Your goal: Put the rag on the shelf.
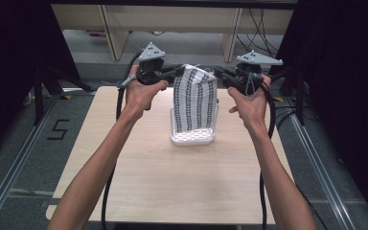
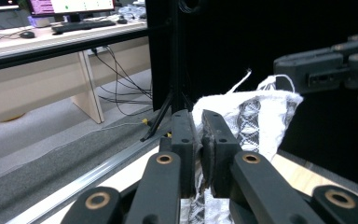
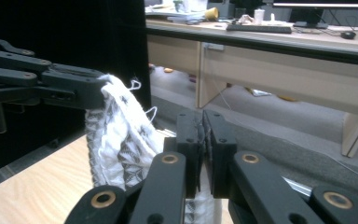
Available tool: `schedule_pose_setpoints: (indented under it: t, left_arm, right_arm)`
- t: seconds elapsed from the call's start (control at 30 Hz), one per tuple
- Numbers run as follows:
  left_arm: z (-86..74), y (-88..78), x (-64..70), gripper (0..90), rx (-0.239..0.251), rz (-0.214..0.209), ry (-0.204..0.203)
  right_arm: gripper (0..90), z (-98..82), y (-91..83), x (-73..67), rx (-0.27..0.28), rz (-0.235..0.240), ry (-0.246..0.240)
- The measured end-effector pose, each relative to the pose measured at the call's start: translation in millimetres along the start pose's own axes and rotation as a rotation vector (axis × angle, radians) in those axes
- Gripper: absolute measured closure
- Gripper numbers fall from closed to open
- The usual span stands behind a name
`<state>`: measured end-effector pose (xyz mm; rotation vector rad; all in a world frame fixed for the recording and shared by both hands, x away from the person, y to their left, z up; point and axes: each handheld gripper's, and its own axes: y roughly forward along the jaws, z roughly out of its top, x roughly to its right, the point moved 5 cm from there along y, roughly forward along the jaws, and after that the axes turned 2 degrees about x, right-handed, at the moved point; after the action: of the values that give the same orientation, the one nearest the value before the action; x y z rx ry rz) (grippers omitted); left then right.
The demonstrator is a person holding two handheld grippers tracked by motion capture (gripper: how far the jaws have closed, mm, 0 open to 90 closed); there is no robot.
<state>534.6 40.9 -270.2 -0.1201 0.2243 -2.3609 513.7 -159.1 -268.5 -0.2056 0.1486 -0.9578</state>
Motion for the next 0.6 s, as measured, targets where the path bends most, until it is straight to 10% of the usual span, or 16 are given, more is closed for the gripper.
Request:
schedule_pose_setpoints:
  t: [0.6]
  left_arm:
    - [-28.1, 51.5, -37.7, 82.7, -0.064, 0.077, -0.051]
  right_arm:
    - [86.2, -21.0, 60.0, 29.7, -0.037, -0.053, 0.108]
